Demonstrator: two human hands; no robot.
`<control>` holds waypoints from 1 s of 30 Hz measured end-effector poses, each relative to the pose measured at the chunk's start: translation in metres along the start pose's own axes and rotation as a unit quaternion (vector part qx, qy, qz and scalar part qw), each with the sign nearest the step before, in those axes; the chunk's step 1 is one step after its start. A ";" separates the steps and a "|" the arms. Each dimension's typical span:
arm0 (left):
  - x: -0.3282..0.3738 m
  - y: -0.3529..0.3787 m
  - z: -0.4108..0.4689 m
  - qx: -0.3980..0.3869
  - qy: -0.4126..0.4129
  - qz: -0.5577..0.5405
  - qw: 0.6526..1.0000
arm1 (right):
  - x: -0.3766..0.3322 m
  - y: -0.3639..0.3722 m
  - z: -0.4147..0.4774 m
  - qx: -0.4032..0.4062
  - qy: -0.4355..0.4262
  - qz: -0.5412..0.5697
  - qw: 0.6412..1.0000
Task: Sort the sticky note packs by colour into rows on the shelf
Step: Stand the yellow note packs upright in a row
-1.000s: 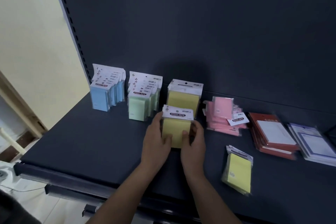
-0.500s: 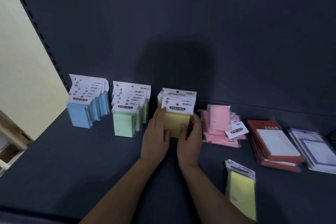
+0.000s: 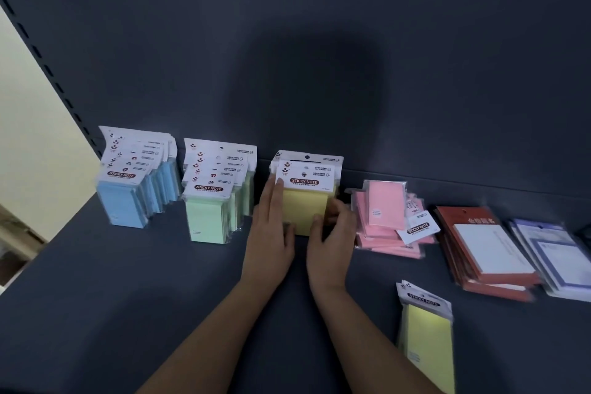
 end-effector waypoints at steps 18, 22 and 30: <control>0.064 -0.008 -0.015 -0.051 0.006 -0.108 0.993 | -0.031 -0.080 -0.043 -0.125 0.118 0.010 0.985; 0.100 0.053 -0.042 -0.320 0.005 -0.044 0.946 | -0.030 -0.156 -0.036 -0.072 0.086 -0.130 0.985; 0.130 0.104 -0.090 -0.448 -0.034 0.060 0.891 | 0.051 -0.194 -0.056 -0.152 0.196 -0.324 0.913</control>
Point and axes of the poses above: each hand's wrist, its own z-axis towards the middle knuckle, its own y-axis out of the palm, x = y × z, the point moved 10 cm from there along z, towards the middle knuckle, and after that the axes turned 8 degrees about y, right-handed, at the moved point
